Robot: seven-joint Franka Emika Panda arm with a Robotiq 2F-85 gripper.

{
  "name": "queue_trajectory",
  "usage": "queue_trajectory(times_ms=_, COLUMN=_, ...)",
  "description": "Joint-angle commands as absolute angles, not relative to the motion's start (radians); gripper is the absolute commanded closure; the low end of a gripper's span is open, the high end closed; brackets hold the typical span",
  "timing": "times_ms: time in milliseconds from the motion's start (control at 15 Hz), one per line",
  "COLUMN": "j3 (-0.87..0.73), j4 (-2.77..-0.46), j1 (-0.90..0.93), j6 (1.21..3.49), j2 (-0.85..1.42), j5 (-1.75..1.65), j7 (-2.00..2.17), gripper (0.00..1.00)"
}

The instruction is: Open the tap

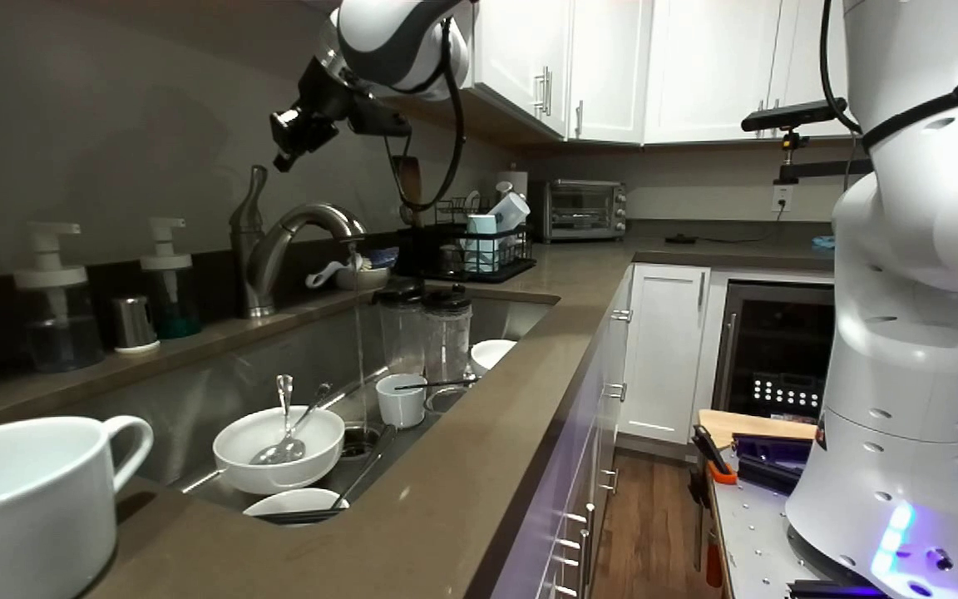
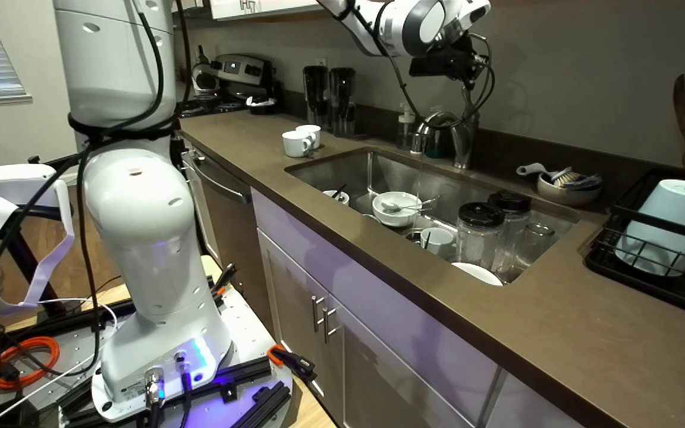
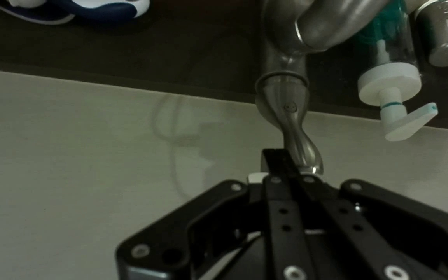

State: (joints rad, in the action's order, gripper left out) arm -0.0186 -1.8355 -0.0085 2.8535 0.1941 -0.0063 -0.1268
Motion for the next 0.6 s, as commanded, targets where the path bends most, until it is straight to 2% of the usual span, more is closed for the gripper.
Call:
queue_trajectory(times_ms=0, j3=-0.011, j4=-1.968, j1=-0.018, j6=2.849, j2=0.091, j5=0.000, j7=-0.112, gripper=1.00)
queue_trajectory(times_ms=533, j3=-0.014, j4=-2.268, j1=0.000, j6=2.752, j2=-0.163, j5=0.076, j7=-0.154, gripper=1.00)
